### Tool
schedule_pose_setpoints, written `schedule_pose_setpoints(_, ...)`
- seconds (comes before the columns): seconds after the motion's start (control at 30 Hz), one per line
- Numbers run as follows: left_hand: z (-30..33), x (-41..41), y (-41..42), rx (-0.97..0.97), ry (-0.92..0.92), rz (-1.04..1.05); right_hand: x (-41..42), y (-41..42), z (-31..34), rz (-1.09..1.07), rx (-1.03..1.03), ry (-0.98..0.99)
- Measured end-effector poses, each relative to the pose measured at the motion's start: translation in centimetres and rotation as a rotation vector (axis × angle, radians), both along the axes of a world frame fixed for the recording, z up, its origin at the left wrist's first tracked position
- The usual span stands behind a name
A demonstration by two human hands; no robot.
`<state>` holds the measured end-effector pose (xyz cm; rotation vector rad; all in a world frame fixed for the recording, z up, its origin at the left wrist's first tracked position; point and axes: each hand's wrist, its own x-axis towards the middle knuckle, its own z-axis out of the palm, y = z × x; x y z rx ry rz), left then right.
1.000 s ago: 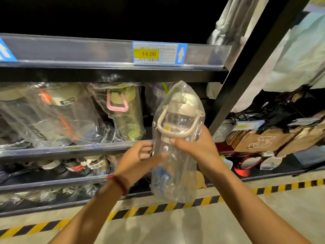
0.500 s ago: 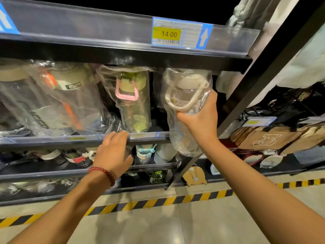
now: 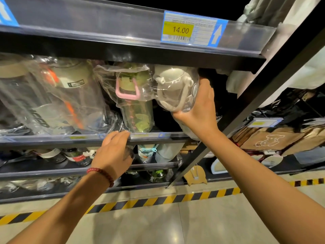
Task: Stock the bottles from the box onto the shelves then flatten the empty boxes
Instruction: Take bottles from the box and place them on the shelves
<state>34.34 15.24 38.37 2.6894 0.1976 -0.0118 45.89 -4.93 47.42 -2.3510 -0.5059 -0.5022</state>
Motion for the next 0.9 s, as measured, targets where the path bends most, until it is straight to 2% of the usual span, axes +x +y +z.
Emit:
schedule_pose_setpoints(0.33,0.5,0.4,-0.3,-0.03,-0.015,0.026,1.5,-1.1,-1.9,-0.008,0.166,0.109)
schedule_pose_setpoints(0.5,0.2,0.4,-0.3,-0.044,-0.025,0.046,2.3,-1.0,-2.4,-0.049,0.304,0.255)
schedule_pose_setpoints(0.77,-0.5,0.4,-0.2,-0.036,-0.063,0.038,3.0,-1.3,-2.5,-0.022,0.301,0.393)
schedule_pose_setpoints(0.9,-0.5,0.2,-0.3,-0.033,-0.08,0.02,2.5,-1.0,-3.1,0.028,0.353,0.381)
